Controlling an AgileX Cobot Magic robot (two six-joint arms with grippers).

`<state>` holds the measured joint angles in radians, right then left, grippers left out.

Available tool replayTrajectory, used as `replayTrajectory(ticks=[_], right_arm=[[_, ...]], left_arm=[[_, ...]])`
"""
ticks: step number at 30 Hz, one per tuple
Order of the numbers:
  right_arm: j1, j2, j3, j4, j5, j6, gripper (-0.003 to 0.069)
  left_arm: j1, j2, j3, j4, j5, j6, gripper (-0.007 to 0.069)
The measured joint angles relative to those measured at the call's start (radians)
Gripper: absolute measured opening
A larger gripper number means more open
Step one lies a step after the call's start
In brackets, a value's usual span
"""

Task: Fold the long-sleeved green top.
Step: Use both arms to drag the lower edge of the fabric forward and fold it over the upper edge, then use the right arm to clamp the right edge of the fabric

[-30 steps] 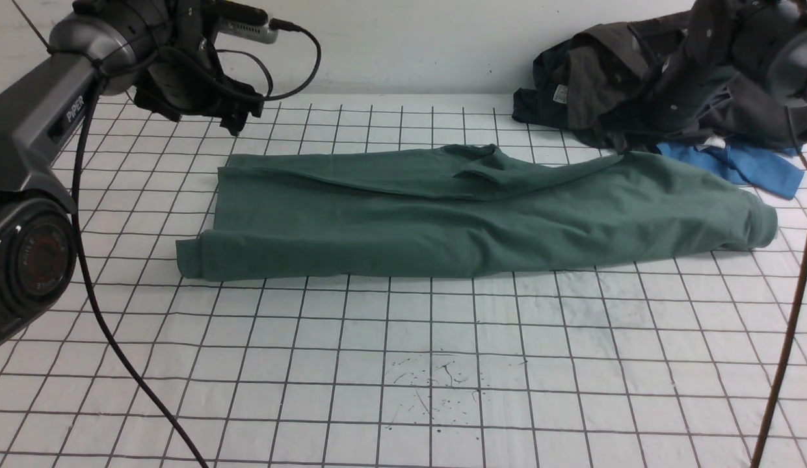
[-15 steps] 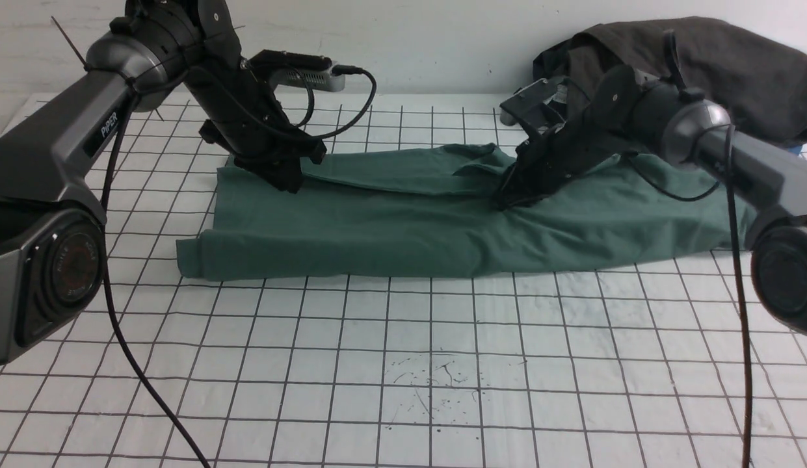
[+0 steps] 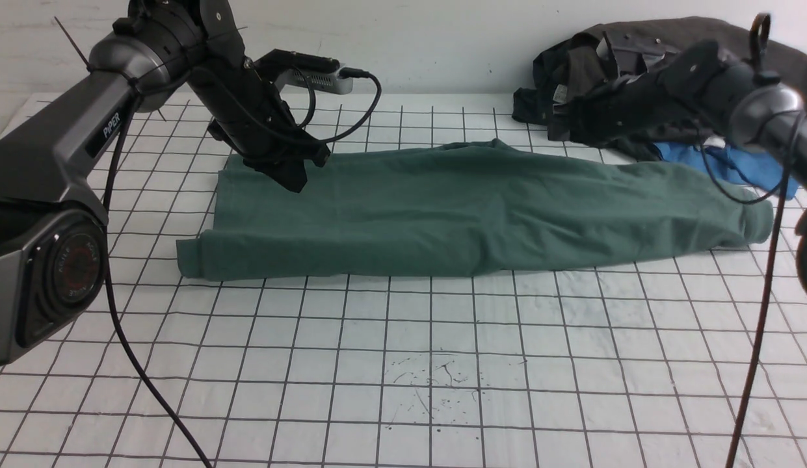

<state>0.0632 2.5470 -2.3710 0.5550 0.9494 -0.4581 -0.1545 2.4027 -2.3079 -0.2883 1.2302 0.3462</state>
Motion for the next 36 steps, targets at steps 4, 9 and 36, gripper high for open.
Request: replayTrajectory(ticks=[4, 9, 36], right_arm=[[-0.032, -0.012, 0.002, -0.175, 0.253, 0.009, 0.0074], [-0.101, -0.048, 0.122, -0.324, 0.271, 0.139, 0.0076], [-0.257, -0.309, 0.362, -0.369, 0.264, 0.221, 0.0319]], left_arm=[[0.0, 0.0, 0.012, 0.005, 0.001, 0.0, -0.0008], [0.0, -0.014, 0.111, 0.061, 0.0, -0.022, -0.0008], [0.002, -0.507, 0.595, 0.212, -0.086, -0.048, -0.0007]])
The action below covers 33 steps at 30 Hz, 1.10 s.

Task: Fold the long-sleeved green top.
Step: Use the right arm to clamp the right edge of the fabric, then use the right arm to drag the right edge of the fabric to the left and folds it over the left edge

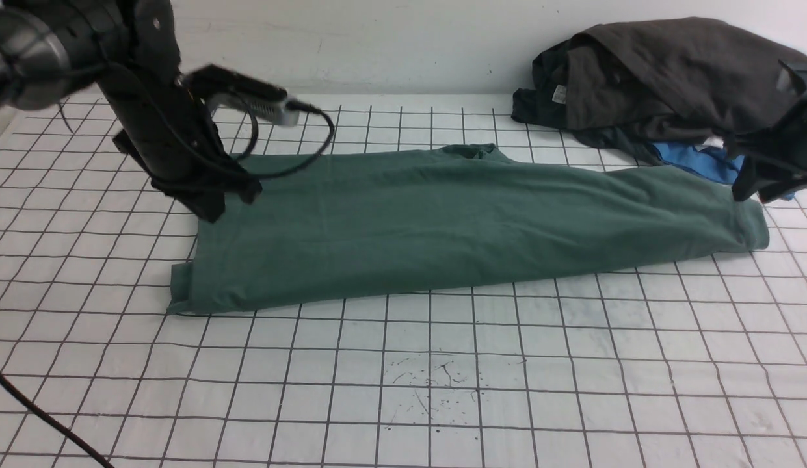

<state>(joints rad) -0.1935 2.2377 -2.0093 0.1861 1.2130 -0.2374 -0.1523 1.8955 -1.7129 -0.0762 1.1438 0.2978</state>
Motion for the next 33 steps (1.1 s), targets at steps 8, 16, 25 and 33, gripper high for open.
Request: replayTrajectory(ticks=[8, 16, 25, 33], right_arm=[[-0.009, 0.119, 0.001, 0.013, -0.036, 0.102, 0.0528], [-0.004, 0.135, 0.001, 0.07, -0.05, 0.118, 0.0293], [-0.012, -0.055, 0.009, -0.132, -0.012, 0.132, 0.0012], [0.065, -0.258, 0.008, -0.226, 0.01, 0.189, 0.0012]], left_arm=[[0.0, -0.315, 0.0, -0.063, 0.038, 0.044, -0.0007], [0.0, -0.513, 0.035, -0.01, 0.108, 0.028, -0.0007], [0.033, -0.867, 0.547, 0.266, 0.103, -0.225, -0.0007], [0.051, -1.151, 1.034, 0.414, -0.192, -0.502, -0.0007]])
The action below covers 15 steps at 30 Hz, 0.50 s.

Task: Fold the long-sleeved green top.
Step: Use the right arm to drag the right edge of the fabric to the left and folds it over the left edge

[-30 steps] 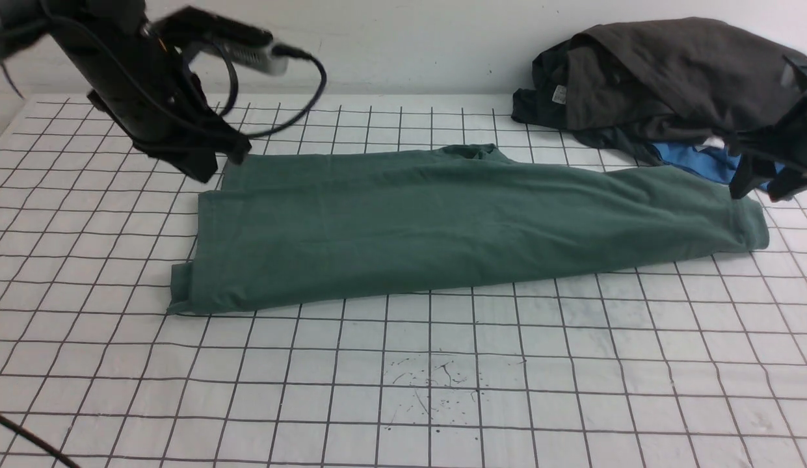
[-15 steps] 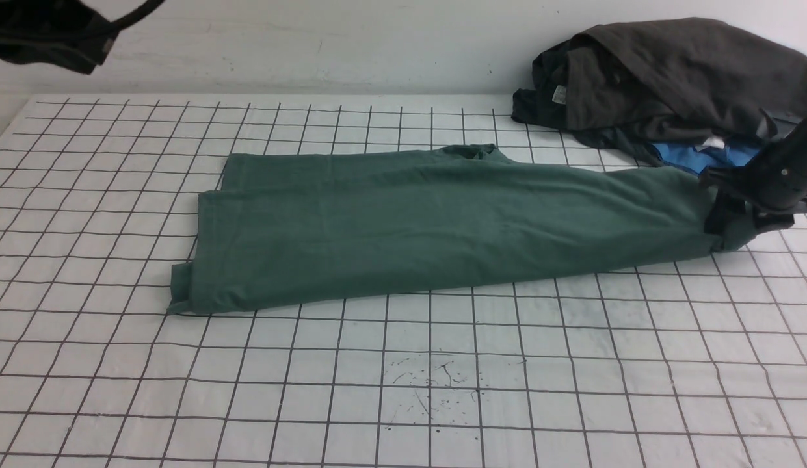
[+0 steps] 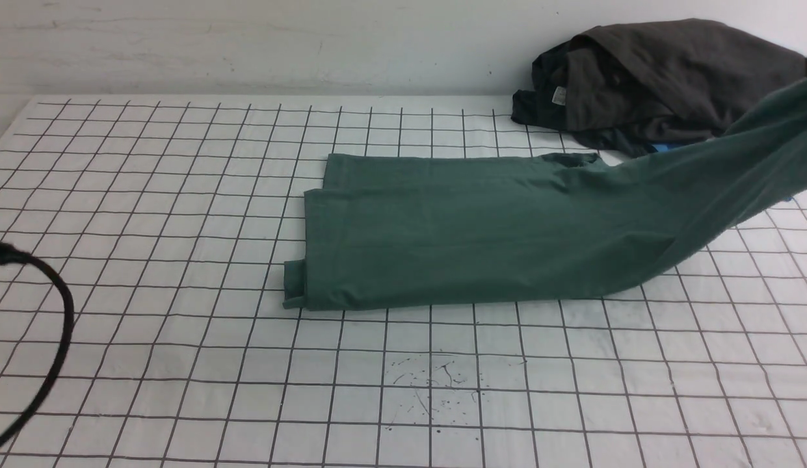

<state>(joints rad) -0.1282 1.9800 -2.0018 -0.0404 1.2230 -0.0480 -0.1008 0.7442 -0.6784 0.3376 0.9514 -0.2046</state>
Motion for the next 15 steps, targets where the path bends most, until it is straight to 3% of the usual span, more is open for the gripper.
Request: replayTrajectory(ticks=[4, 5, 6, 13, 15], right_arm=[[0.26, -0.016, -0.004, 0.126, -0.072, 0.0, 0.0012], [0.274, -0.015, -0.004, 0.133, -0.078, 0.0, 0.0012], [0.391, 0.005, -0.004, 0.192, -0.131, -0.002, 0.0012], [0.706, 0.177, -0.006, 0.257, -0.381, -0.045, 0.0016], [0.75, 0.231, -0.006, 0.246, -0.432, -0.05, 0.0034]], left_arm=[[0.0, -0.036, 0.162, -0.012, -0.223, -0.037, -0.0007], [0.0, -0.036, 0.162, -0.014, -0.23, -0.037, -0.0007], [0.0, -0.036, 0.181, -0.038, -0.277, -0.042, -0.0007], [0.0, -0.037, 0.183, -0.144, -0.352, -0.03, -0.0007], [0.0, -0.037, 0.183, -0.147, -0.347, -0.021, -0.0007]])
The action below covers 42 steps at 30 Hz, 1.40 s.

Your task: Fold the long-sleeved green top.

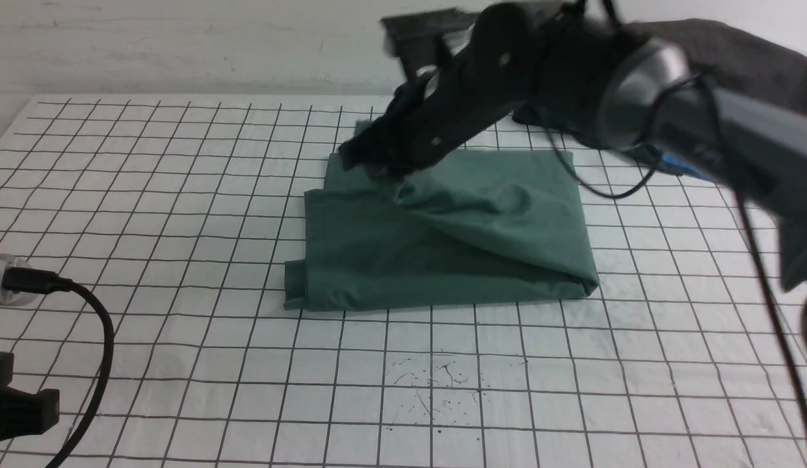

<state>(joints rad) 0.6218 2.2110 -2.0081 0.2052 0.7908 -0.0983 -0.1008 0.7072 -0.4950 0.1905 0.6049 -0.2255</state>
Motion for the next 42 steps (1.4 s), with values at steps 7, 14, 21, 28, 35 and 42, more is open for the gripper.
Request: replayTrajectory(ticks=[7, 14, 21, 28, 35, 42], right_arm=[[0.029, 0.069, 0.004, -0.032, -0.077, -0.005, 0.0243], [0.022, -0.031, -0.066, -0.157, 0.029, -0.008, 0.0406], [0.01, 0.026, -0.075, -0.144, 0.138, 0.053, 0.0211], [0.081, 0.194, -0.09, 0.09, 0.03, -0.047, -0.0003], [0.1, 0.129, -0.34, 0.062, 0.13, -0.16, -0.0011], [0.053, -0.17, -0.299, -0.153, 0.424, -0.179, -0.0013]], left_arm=[[0.0, 0.0, 0.0, -0.011, 0.018, 0.006, -0.0007], [0.0, 0.0, 0.0, -0.032, 0.019, 0.006, -0.0007], [0.0, -0.004, -0.005, -0.081, 0.017, -0.002, -0.0007], [0.0, -0.005, -0.005, -0.112, 0.009, -0.002, -0.0007], [-0.006, -0.034, -0.005, -0.112, -0.029, 0.053, -0.0007], [-0.101, -0.285, 0.03, -0.111, -0.121, 0.212, -0.0007]])
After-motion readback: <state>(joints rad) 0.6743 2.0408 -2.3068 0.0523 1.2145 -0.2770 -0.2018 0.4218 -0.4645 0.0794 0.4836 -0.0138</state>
